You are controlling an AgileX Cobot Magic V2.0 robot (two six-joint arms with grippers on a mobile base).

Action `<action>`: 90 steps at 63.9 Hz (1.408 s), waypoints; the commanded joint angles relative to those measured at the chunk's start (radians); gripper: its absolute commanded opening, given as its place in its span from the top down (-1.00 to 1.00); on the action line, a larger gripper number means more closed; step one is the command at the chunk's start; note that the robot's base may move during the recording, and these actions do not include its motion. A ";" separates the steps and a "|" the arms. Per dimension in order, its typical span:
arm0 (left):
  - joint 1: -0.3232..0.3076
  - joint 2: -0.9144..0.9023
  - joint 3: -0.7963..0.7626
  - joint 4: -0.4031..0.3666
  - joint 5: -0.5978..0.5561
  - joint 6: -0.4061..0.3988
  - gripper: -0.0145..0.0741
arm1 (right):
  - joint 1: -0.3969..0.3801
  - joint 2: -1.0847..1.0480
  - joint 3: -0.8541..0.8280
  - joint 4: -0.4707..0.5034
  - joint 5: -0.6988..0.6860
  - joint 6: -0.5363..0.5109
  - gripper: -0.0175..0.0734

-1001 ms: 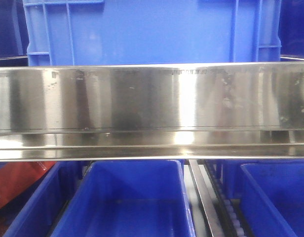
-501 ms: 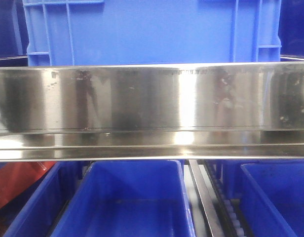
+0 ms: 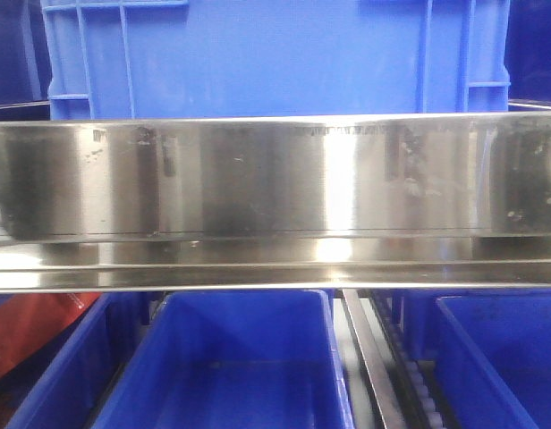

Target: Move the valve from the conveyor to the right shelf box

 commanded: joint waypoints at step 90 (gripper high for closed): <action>0.327 -0.303 0.386 0.110 -0.172 -0.009 0.92 | -0.006 -0.006 0.000 -0.006 -0.035 -0.002 0.96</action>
